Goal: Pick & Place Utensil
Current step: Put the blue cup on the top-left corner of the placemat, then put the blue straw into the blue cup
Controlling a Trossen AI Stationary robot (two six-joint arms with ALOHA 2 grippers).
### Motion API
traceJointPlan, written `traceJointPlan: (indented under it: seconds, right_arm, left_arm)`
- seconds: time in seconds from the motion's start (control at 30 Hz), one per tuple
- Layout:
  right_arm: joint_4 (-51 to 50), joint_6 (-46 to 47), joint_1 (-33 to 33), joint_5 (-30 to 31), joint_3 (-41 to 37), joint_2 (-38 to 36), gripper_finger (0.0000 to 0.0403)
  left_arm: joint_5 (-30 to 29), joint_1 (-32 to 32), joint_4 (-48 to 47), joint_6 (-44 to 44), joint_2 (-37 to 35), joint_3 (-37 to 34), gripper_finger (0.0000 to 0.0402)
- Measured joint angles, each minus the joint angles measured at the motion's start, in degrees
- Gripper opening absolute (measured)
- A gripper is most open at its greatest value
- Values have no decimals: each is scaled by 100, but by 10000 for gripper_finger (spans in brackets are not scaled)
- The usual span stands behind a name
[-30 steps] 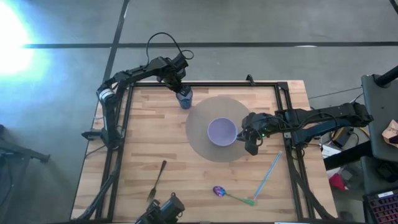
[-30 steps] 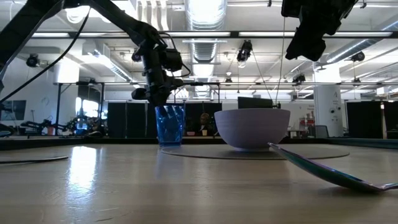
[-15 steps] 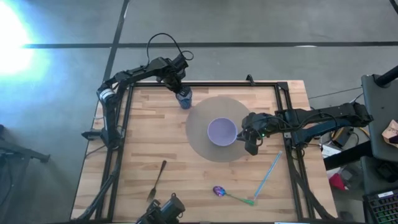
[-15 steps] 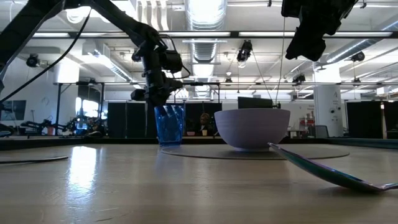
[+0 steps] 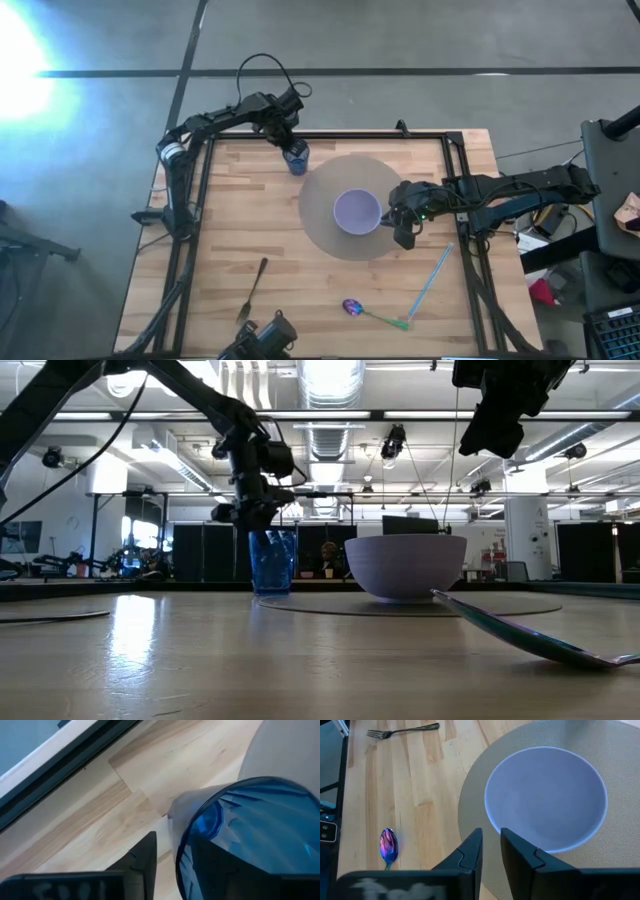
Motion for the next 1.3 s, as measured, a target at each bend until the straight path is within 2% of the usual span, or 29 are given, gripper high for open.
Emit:
traceJointPlan:
  seconds: [0.3,0.87,1.3]
  right_arm:
    - [0,0,2,0,0,0,62]
    - [-2,137,10,-13,0,0,73]
    - [-2,433,538,-17,0,0,62]
  left_arm:
    - [69,0,-65,32,-59,274,131]
    - [159,0,-1216,44,-95,1348,131]
    - [149,-134,-2182,263,-131,2116,131]
